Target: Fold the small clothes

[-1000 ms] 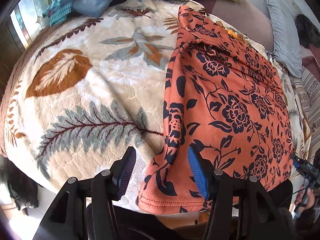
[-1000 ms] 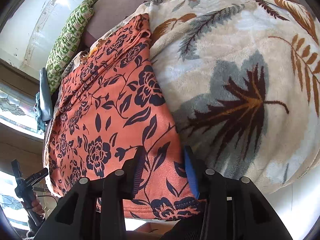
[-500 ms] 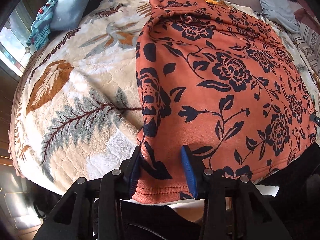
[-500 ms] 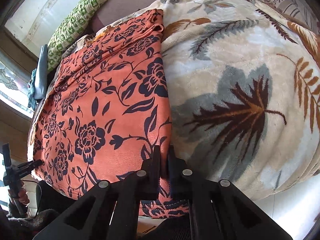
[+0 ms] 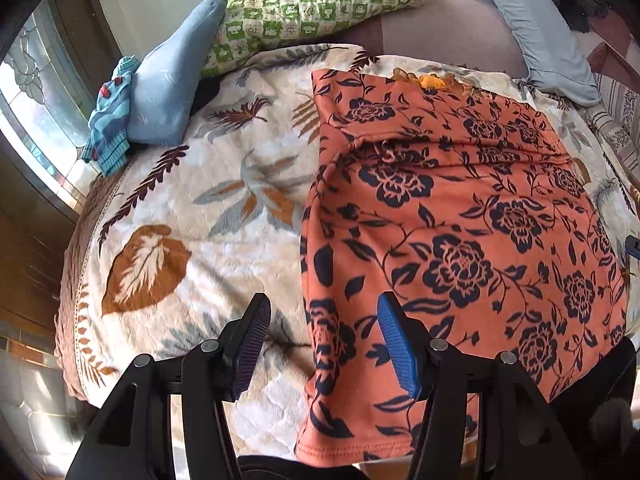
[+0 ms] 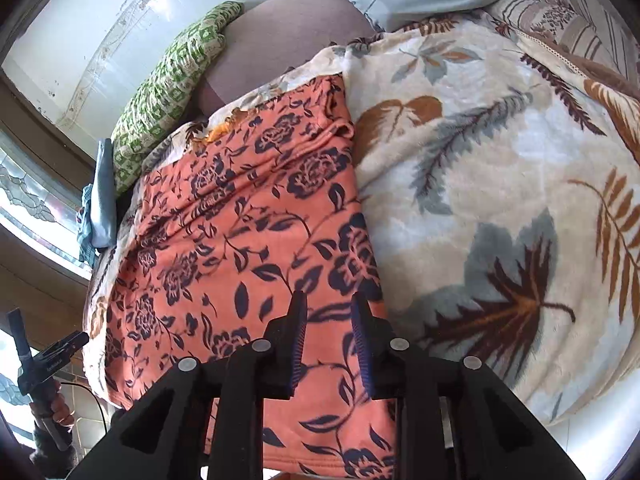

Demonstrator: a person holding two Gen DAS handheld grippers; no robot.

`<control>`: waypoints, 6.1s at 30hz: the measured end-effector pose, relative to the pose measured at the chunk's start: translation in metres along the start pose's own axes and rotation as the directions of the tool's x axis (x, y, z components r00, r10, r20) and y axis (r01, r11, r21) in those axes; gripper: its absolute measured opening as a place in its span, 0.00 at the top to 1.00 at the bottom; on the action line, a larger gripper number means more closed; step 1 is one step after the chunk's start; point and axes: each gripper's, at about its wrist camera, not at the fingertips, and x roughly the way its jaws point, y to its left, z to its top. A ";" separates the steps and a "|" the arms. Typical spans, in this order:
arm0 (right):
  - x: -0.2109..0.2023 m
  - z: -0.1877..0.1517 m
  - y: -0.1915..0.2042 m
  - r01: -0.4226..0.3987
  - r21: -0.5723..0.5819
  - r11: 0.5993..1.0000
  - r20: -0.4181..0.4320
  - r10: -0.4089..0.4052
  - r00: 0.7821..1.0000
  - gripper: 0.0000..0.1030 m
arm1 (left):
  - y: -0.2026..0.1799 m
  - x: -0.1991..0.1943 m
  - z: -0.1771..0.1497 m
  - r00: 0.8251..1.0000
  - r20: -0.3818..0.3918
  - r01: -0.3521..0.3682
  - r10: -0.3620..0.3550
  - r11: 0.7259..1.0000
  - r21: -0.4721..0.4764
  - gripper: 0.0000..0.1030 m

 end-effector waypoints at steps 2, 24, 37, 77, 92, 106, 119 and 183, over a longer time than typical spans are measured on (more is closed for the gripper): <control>0.008 0.019 0.009 -0.024 0.000 1.000 0.017 0.024 1.000 0.74 | 0.000 0.010 0.026 0.999 -0.011 0.037 -0.038 0.999 -0.020 0.46; 0.264 0.196 0.258 -0.285 -0.277 0.918 -0.213 0.230 0.950 0.60 | 0.028 0.197 0.171 0.988 -0.049 0.119 -0.144 0.932 -0.343 0.46; 0.368 0.154 0.402 -0.231 -0.684 0.692 -0.339 -0.021 0.941 0.96 | 0.033 0.225 0.169 0.974 -0.117 0.148 -0.195 0.934 -0.326 0.51; 0.359 0.160 0.381 -0.262 -0.519 0.814 -0.274 0.132 0.953 0.90 | 0.014 0.213 0.176 0.994 -0.075 0.060 -0.084 0.957 -0.285 0.54; 0.190 0.191 0.049 0.108 0.041 0.993 0.020 -0.108 0.994 0.67 | 0.002 0.178 0.176 0.974 0.028 0.224 -0.225 0.933 -0.282 0.48; 0.196 0.200 0.026 0.149 0.081 0.986 0.118 -0.158 0.980 0.92 | -0.015 0.212 0.175 0.996 -0.024 0.072 -0.081 0.965 -0.252 0.48; 0.178 0.200 0.011 0.150 0.121 0.981 0.130 -0.166 0.978 0.82 | -0.001 0.219 0.178 0.990 -0.067 0.097 -0.120 0.956 -0.276 0.49; 0.020 -0.073 -0.044 -0.104 -0.065 0.992 -0.222 0.087 0.971 0.87 | -0.004 0.086 -0.059 0.934 -0.285 0.208 -0.215 0.977 -0.054 0.52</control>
